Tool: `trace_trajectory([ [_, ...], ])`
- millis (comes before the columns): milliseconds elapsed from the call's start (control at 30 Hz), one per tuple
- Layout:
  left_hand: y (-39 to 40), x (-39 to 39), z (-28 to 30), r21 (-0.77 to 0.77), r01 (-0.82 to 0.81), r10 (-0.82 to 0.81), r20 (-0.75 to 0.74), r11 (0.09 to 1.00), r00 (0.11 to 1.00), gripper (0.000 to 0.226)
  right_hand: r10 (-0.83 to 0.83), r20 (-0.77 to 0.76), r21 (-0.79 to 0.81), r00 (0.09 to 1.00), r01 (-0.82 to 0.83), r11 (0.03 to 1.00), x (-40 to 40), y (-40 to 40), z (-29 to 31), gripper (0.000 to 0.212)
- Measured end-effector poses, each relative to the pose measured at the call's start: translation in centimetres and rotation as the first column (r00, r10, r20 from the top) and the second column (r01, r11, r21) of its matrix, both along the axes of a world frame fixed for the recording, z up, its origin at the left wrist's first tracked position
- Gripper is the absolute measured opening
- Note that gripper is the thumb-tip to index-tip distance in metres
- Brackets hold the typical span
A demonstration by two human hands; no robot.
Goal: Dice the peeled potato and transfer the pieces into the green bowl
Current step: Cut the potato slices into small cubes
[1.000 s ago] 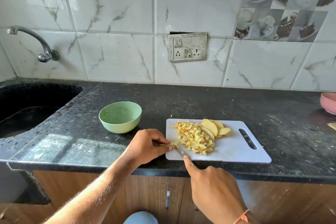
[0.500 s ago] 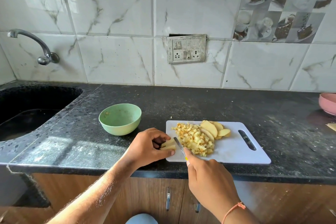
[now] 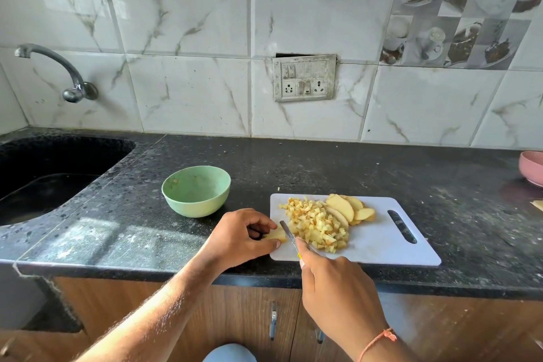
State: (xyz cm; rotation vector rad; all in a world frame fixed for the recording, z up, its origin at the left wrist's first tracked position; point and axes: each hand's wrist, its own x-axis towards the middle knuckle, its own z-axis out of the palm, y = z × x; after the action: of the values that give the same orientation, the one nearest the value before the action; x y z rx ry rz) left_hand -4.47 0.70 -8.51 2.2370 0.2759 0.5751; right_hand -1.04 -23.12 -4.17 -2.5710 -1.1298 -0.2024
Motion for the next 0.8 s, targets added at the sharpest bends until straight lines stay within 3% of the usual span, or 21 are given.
trace_trajectory([
  [533, 0.5, 0.3, -0.4, -0.014, 0.010, -0.010, -0.027, 1.000, 1.000, 0.014, 0.046, 0.046, -0.241, 0.998, -0.034, 0.970, -0.8, 2.9, 0.2, 0.068],
  [800, 0.3, 0.3, -0.5, -0.025, -0.006, 0.005, -0.018, 1.000, 1.000, 0.013, 0.081, 0.004, -0.224, 0.997, -0.078, 0.972, -1.0, -1.0, 0.3, 0.065],
])
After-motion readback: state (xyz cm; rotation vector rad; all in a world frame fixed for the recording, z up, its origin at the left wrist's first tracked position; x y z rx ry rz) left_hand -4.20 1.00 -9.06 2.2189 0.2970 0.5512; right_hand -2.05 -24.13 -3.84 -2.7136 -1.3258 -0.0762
